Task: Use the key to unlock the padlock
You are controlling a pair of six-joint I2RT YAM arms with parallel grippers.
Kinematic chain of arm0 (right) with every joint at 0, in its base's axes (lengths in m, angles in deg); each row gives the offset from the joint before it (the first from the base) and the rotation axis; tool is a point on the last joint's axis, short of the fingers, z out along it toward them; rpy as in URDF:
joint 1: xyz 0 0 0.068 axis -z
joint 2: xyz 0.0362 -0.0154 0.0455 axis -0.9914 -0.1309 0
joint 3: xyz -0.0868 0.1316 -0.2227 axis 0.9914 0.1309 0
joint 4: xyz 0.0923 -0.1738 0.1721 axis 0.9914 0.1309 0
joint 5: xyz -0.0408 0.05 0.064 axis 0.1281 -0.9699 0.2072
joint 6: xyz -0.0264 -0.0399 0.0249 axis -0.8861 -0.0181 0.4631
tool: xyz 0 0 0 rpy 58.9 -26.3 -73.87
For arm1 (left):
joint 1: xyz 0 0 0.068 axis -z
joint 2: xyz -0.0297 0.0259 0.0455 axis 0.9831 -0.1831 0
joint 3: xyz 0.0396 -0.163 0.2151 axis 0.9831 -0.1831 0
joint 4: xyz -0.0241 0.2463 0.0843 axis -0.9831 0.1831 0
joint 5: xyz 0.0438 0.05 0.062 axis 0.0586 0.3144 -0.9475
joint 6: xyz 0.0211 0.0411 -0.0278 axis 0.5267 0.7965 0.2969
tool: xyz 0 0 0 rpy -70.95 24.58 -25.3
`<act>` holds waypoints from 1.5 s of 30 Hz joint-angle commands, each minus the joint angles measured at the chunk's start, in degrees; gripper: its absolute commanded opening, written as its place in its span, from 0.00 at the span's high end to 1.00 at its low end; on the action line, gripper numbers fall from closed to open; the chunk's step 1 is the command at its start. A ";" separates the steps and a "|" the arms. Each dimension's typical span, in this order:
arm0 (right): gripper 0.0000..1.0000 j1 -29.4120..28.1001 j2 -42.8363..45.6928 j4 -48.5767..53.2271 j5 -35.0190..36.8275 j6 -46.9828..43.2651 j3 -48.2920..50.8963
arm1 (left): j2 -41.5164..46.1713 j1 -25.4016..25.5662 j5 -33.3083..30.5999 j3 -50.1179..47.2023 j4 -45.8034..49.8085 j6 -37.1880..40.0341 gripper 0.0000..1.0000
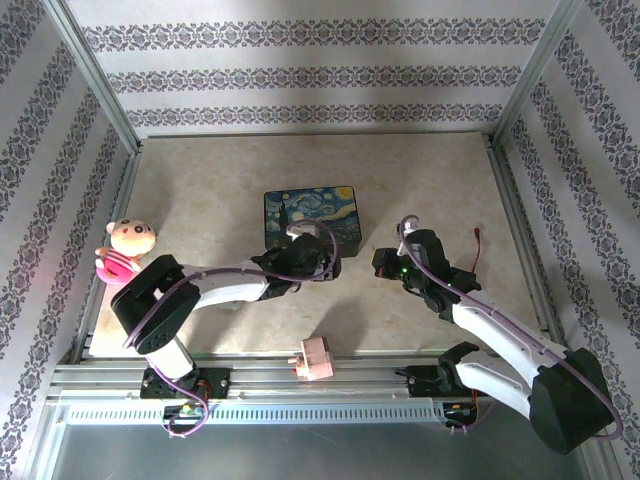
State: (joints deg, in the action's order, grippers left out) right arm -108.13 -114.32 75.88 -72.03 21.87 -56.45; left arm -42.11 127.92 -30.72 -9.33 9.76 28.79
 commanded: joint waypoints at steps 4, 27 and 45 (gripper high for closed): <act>1.00 1.56 1.17 -0.81 -1.93 -2.23 -0.01 | -6.58 2.24 -13.02 8.52 13.65 -2.16 0.11; 1.00 2.62 2.07 -3.07 -1.49 -0.30 0.76 | -6.99 1.89 -8.17 8.45 19.35 -1.84 0.39; 1.00 2.45 2.16 -3.30 -0.39 -0.20 2.46 | -10.62 0.32 -6.54 9.42 14.22 -0.87 0.51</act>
State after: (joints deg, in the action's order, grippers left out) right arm -106.20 -112.29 73.32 -73.17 21.30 -55.03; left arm -51.46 129.10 -37.92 -0.76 25.28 27.77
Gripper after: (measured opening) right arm 0.040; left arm 0.498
